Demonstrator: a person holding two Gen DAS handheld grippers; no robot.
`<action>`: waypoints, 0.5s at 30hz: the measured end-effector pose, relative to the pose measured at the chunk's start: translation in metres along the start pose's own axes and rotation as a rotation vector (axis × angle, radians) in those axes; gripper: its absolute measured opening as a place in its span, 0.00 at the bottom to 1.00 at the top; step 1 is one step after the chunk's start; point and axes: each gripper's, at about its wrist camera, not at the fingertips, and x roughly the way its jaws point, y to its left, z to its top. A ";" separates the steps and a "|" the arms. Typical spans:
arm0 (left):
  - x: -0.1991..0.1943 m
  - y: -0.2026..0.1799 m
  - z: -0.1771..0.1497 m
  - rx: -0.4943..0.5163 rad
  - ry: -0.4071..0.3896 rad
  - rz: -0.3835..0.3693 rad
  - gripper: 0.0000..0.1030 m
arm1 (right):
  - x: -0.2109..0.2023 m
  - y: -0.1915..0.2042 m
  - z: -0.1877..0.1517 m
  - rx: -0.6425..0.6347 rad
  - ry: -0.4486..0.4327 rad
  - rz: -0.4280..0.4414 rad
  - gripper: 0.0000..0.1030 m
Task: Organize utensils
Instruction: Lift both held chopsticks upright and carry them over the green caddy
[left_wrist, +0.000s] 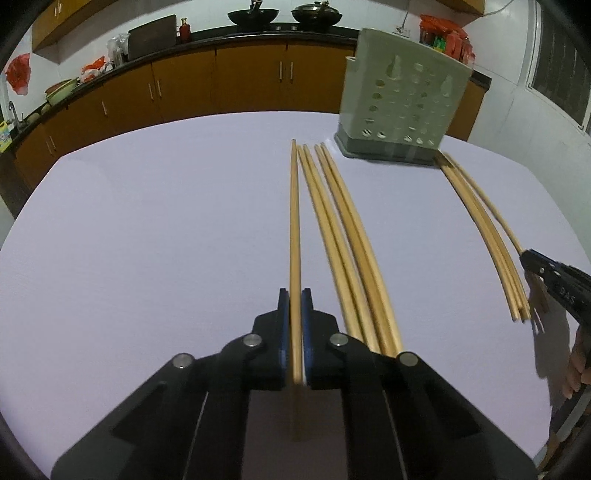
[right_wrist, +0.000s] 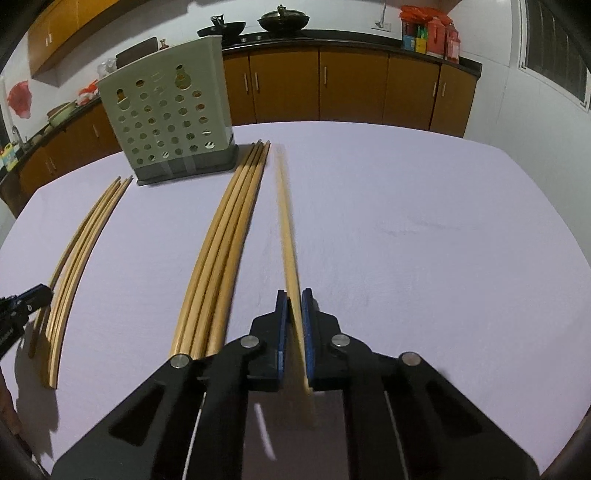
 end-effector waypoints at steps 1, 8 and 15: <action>0.003 0.004 0.004 -0.005 0.000 0.008 0.08 | 0.002 -0.001 0.002 0.002 -0.001 -0.003 0.08; 0.006 0.030 0.008 -0.030 -0.019 0.023 0.10 | 0.008 -0.021 0.008 0.060 -0.006 0.001 0.08; 0.000 0.028 0.001 -0.015 -0.022 0.021 0.09 | 0.001 -0.021 0.000 0.051 -0.004 0.004 0.08</action>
